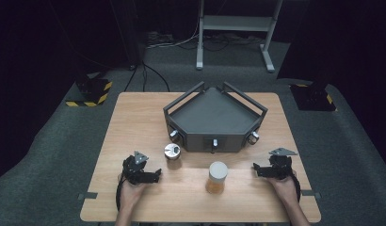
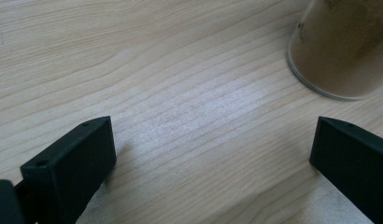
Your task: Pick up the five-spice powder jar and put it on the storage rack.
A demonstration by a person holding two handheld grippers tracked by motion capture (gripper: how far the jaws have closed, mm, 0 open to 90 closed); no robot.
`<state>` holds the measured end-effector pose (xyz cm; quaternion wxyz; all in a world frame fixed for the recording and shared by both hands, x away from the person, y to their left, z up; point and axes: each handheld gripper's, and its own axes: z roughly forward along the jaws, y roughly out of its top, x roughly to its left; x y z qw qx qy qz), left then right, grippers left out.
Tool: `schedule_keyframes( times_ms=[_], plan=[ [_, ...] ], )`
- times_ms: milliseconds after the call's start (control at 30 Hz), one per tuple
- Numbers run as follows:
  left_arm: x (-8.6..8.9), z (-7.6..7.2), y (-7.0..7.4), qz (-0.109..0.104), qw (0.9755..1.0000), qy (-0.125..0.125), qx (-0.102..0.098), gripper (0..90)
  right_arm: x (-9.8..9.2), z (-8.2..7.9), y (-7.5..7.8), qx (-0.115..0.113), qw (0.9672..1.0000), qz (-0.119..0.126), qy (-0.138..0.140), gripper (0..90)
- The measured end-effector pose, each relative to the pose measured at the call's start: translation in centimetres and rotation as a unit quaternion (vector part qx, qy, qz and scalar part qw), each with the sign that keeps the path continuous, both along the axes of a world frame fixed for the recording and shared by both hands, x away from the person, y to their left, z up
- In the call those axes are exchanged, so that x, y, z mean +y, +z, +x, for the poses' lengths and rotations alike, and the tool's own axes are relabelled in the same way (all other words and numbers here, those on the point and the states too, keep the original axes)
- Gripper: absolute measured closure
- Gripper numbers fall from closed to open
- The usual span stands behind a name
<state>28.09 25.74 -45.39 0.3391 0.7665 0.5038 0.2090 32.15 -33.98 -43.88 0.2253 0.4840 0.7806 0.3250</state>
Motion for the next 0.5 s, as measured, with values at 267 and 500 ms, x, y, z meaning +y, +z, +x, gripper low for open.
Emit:
schedule_keyframes(
  times_ms=[267, 500],
  plan=[
    [0.06, 0.21, 0.29, -0.011, 0.9999, -0.010, 0.002, 0.5, 0.01, 0.00, 0.00, 0.000, 1.0000, 0.000, 0.000, 2.4],
    [-0.49, 0.37, 0.54, -0.006, 0.9992, -0.038, 0.002, 0.5, 0.00, 0.00, 0.00, 0.000, 1.0000, 0.000, 0.000, 2.4]
  ],
)
